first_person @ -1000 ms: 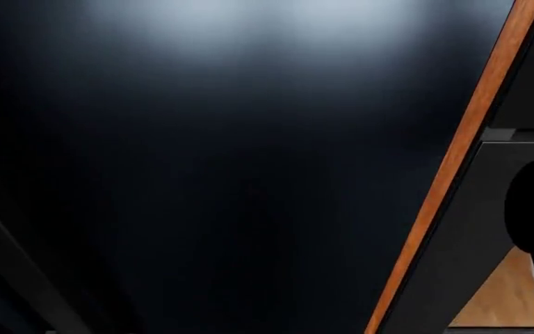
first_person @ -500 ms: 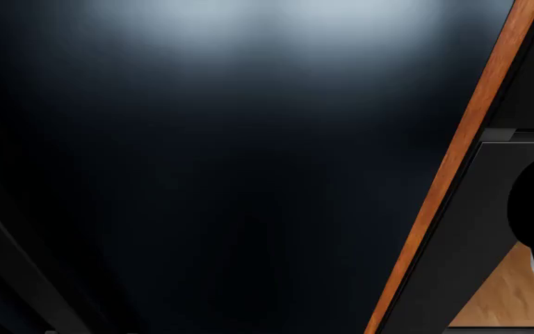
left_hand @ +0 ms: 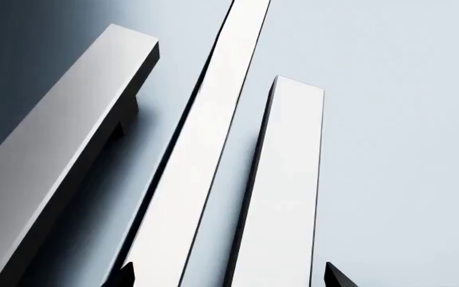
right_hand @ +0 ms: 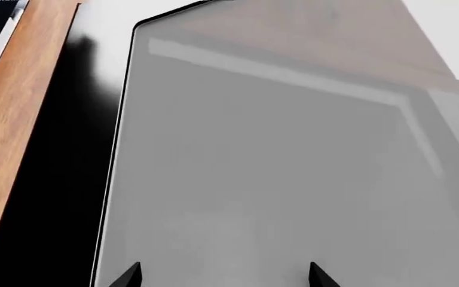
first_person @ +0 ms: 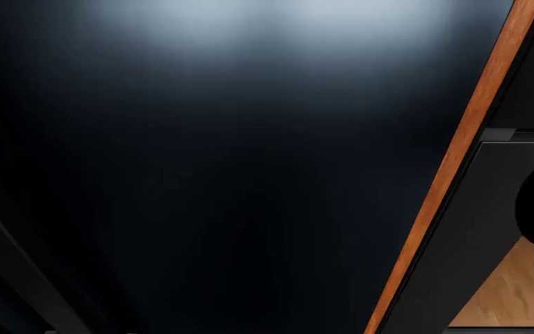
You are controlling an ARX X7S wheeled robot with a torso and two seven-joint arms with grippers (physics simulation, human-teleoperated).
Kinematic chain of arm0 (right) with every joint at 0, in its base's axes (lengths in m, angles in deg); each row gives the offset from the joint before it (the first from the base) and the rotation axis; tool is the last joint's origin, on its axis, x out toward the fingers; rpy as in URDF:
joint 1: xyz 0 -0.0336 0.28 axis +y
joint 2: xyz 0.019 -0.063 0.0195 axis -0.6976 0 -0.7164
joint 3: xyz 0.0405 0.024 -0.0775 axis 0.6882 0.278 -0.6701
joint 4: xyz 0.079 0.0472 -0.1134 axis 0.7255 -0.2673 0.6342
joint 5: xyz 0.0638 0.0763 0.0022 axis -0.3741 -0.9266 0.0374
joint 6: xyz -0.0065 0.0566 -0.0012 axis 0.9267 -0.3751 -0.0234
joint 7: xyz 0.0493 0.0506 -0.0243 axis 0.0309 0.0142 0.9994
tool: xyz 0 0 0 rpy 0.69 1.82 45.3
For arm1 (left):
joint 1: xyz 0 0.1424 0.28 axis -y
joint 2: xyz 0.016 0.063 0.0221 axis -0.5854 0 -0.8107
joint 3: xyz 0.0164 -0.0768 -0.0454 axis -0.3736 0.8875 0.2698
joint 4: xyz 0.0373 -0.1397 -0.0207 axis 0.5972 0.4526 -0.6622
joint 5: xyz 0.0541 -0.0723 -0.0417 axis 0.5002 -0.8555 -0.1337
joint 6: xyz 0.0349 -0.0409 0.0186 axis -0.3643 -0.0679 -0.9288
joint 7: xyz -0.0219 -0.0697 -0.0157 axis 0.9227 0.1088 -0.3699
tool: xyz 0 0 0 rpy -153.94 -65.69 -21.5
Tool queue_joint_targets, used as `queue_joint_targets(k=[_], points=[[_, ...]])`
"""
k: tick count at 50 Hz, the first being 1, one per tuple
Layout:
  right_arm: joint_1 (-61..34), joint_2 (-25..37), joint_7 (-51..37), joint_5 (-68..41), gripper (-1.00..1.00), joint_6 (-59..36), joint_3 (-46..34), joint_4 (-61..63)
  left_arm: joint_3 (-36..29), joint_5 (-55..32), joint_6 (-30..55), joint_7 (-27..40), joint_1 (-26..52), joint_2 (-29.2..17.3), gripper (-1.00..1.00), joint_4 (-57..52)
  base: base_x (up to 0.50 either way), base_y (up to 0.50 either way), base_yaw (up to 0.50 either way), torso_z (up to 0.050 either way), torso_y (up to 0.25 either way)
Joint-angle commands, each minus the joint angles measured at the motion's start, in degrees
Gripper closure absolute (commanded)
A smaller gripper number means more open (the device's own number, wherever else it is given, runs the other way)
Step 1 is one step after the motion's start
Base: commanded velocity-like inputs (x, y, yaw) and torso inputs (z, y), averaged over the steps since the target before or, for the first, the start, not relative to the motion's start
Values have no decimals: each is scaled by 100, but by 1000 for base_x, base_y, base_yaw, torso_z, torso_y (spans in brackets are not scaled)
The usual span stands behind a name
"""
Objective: Close the microwave door
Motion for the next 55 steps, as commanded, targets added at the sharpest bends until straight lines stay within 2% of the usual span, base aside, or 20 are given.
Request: queue_joint_targets(k=[1, 8, 15, 19, 24, 35, 47, 52, 55], points=[[11, 43, 5, 3, -100, -81, 148, -56, 36, 75, -33, 43, -15, -5, -100, 4, 0, 0, 0, 0, 0], [37, 118, 107, -95, -100, 13, 148, -2, 10, 89, -55, 44, -24, -15, -100, 10, 0, 0, 0, 0, 0], [-256, 15, 496, -160, -100, -678, 222, -199, 6, 74, -80, 63, -26, -42, -100, 14, 0, 0, 0, 0, 1], [-376, 31, 196, -4, -100, -785, 221, -687, 10, 51, -98, 78, -23, -64, -100, 13, 0, 0, 0, 0, 0], [-557, -20, 275, -199, -100, -931, 571, -956, 30, 20, -126, 98, -31, -93, -100, 4, 0, 0, 0, 0, 0], [-428, 186, 424, -182, -100, -1038, 776, -1088, -2, 47, -158, 107, -40, -109, -100, 7, 0, 0, 0, 0, 0], [-509, 182, 595, -161, -100, -1263, 1042, -1198, -8, 49, -210, 119, -79, -147, -100, -16, 0, 0, 0, 0, 0], [-438, 143, 820, -430, -100, -951, 1206, -1042, -34, 70, -226, 116, -87, -151, -100, -18, 0, 0, 0, 0, 0], [-533, 144, 853, -433, -100, -1078, 1308, -1076, -63, 101, -228, 109, -85, -144, -100, -9, 0, 0, 0, 0, 0]])
